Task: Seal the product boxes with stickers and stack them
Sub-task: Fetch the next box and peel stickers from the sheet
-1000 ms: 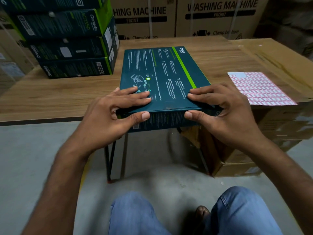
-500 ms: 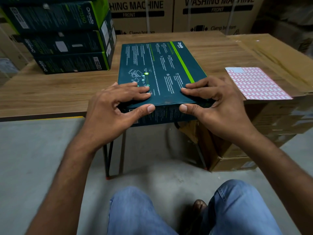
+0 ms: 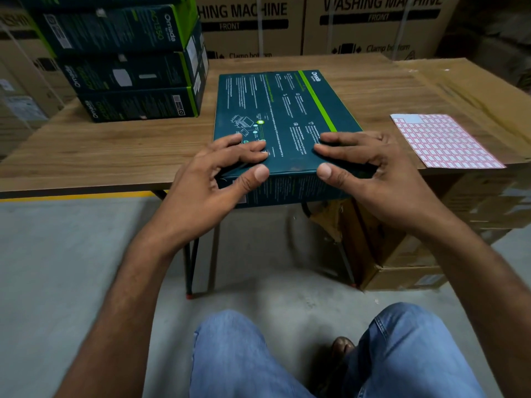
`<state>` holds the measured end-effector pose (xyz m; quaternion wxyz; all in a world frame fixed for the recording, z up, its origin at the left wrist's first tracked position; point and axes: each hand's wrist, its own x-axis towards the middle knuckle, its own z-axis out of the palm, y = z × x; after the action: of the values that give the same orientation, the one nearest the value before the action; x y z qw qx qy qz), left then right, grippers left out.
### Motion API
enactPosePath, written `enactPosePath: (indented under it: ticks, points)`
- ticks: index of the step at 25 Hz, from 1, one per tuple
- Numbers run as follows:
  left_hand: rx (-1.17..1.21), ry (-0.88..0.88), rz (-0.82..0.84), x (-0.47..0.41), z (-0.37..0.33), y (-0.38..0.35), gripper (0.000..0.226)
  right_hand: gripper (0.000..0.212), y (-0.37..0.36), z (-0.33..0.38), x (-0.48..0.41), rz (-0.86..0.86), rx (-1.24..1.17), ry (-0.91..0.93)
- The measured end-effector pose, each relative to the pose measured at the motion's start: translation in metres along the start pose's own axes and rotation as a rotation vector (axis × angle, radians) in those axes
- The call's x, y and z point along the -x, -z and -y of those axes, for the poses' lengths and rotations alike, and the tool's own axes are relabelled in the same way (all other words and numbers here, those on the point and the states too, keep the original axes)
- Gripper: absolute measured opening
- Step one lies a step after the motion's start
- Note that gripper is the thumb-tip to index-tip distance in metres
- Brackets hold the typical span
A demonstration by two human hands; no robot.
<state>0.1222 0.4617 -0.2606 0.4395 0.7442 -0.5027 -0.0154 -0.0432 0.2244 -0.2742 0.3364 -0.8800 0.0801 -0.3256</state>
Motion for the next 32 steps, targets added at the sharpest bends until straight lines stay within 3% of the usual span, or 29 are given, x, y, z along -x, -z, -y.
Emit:
enactPosePath:
  ticks: [9,14,21,29,32]
  points:
    - [0.021,0.014,0.069,-0.003,-0.003,0.006,0.034,0.052,0.008,0.003,-0.003,0.086,0.042,-0.016]
    - [-0.094,-0.062,-0.025,0.005,0.001,-0.005,0.034,0.042,0.005,0.009,0.009,0.033,0.236,0.074]
    - [-0.092,-0.037,-0.111,-0.003,-0.003,-0.01,0.04,0.058,0.0,0.012,0.005,-0.002,0.228,0.012]
    - [-0.079,-0.111,-0.316,0.0,-0.002,-0.024,0.028,0.039,-0.015,0.014,0.012,-0.172,0.198,0.034]
    - [-0.073,-0.1,-0.324,0.002,-0.004,-0.025,0.027,0.045,-0.009,0.016,0.01,-0.138,0.22,0.006]
